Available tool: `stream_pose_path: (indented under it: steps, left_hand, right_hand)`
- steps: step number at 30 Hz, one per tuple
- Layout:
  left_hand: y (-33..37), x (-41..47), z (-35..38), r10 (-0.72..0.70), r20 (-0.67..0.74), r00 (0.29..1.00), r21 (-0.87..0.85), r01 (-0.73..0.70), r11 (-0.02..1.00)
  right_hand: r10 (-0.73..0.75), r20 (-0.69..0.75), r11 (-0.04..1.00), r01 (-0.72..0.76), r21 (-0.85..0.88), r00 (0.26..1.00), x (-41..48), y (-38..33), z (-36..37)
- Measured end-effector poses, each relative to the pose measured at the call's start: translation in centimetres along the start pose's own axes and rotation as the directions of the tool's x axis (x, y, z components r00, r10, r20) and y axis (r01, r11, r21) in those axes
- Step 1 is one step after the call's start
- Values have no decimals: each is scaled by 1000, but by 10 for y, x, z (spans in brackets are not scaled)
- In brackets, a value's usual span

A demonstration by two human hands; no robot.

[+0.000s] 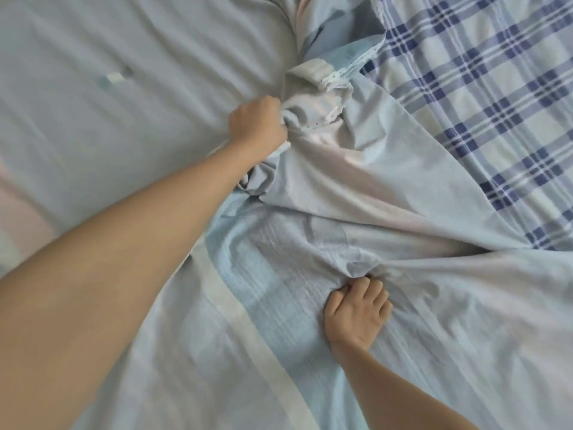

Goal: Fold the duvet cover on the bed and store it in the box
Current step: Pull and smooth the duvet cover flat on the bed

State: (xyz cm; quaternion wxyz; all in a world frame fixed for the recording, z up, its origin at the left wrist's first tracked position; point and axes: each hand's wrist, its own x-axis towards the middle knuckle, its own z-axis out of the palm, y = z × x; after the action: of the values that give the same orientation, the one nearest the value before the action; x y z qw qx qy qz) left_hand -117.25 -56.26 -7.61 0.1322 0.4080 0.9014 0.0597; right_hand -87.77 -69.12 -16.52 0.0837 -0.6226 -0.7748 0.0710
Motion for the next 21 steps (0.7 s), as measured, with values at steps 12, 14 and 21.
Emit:
stream_pose_path:
  steps: [12,14,21]
  left_hand:
    - [-33,-10,-4,-44,-237,970,-129,14,992]
    - [-38,-71,6,97,-192,977,92,-80,993]
    - [-154,-108,6,-438,77,896,-262,442,858]
  right_hand:
    - [16,15,1000,-17,24,1000,8,-7,3]
    - [21,18,1000,-22,11,1000,7,-5,2]
    - [33,25,999,-33,-14,999,2,1,-2]
